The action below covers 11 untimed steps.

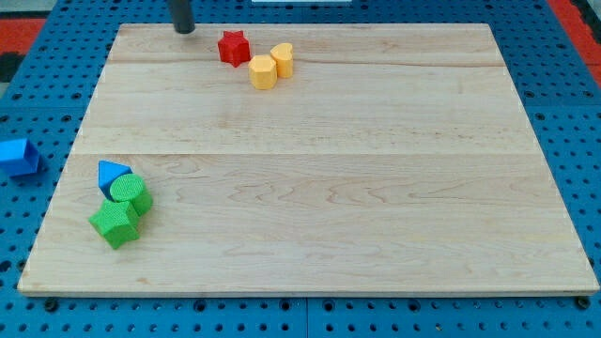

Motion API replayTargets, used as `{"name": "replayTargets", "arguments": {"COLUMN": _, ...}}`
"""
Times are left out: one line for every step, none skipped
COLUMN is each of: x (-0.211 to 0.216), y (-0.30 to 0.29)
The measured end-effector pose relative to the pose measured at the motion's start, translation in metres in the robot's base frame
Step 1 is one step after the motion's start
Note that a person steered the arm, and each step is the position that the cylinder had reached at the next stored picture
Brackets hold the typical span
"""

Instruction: Separate the red star and yellow blocks from each other

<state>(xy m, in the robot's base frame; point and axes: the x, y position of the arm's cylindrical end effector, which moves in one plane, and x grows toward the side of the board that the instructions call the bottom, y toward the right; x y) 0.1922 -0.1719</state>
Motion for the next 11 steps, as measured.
{"name": "replayTargets", "arguments": {"x": 0.008, "y": 0.047}}
{"name": "replayTargets", "arguments": {"x": 0.0, "y": 0.163}}
{"name": "replayTargets", "arguments": {"x": 0.032, "y": 0.218}}
{"name": "replayTargets", "arguments": {"x": 0.074, "y": 0.225}}
{"name": "replayTargets", "arguments": {"x": 0.073, "y": 0.167}}
{"name": "replayTargets", "arguments": {"x": 0.065, "y": 0.094}}
{"name": "replayTargets", "arguments": {"x": 0.055, "y": 0.029}}
{"name": "replayTargets", "arguments": {"x": 0.04, "y": -0.008}}
{"name": "replayTargets", "arguments": {"x": 0.044, "y": 0.005}}
{"name": "replayTargets", "arguments": {"x": 0.044, "y": 0.004}}
{"name": "replayTargets", "arguments": {"x": 0.08, "y": -0.035}}
